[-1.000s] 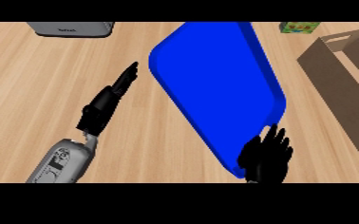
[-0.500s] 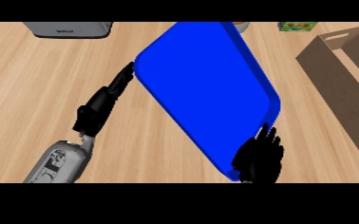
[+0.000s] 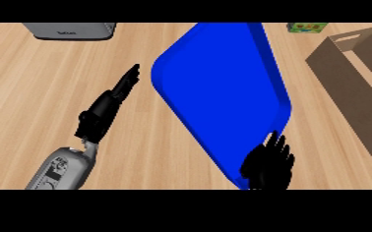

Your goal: Pick the lemon from the tray and place it in the cardboard box

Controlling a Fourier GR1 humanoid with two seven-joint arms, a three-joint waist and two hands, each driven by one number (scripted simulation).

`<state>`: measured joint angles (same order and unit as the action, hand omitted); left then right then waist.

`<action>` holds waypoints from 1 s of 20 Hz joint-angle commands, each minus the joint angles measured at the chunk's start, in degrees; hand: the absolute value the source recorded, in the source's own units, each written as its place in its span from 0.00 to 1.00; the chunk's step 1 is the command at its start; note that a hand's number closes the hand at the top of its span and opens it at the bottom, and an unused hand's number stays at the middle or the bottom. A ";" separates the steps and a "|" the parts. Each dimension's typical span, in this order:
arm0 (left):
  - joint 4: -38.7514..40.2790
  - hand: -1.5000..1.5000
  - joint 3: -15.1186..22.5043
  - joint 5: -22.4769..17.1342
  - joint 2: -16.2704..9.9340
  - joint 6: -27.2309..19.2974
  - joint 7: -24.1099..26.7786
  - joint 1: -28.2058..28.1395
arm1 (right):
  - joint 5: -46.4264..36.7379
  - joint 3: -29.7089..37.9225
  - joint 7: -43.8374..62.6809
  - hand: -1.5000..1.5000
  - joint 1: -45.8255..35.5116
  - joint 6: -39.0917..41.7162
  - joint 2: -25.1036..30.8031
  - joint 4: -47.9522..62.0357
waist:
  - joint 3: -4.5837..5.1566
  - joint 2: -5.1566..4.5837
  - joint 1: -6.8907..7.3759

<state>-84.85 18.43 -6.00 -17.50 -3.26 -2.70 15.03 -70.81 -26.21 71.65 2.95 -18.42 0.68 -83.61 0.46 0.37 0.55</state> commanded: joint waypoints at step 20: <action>-0.49 0.50 -2.57 0.87 -0.72 -1.77 -1.26 -2.13 | -6.30 21.37 13.56 1.00 1.56 3.83 1.56 0.22 | 0.01 -0.33 -7.40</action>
<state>-85.77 17.44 -5.23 -17.42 -3.75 -3.79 14.04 -77.93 -19.43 70.97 2.61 -13.56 1.38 -84.28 1.04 0.79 -1.56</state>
